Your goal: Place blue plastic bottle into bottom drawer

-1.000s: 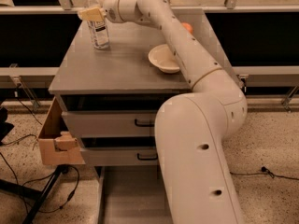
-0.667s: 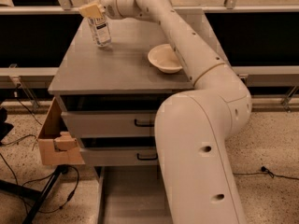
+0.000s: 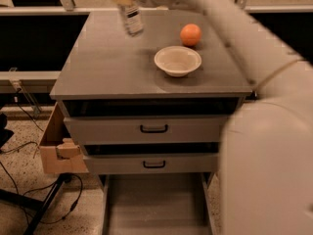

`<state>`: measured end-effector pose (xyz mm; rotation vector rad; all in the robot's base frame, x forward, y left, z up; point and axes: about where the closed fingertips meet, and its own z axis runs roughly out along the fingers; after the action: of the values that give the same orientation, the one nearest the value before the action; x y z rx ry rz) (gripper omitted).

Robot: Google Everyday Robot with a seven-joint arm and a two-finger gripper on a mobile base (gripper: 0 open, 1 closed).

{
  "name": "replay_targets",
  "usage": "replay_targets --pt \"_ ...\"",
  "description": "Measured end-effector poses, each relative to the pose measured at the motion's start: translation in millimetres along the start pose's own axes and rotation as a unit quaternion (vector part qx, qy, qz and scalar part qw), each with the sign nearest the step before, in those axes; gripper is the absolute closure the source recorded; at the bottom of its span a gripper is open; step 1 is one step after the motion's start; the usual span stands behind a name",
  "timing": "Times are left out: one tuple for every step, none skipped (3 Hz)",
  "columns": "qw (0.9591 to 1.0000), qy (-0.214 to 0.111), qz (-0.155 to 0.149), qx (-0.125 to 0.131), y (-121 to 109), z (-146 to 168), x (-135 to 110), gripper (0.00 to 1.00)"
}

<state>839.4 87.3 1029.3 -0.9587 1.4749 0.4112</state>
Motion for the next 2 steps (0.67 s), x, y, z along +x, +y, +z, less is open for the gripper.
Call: replay_targets --pt "0.9978 0.008 -0.023 0.062 -21 -117 -35 1.0" --pt "0.991 0.085 -0.061 0.083 12 -244 -39 1.0"
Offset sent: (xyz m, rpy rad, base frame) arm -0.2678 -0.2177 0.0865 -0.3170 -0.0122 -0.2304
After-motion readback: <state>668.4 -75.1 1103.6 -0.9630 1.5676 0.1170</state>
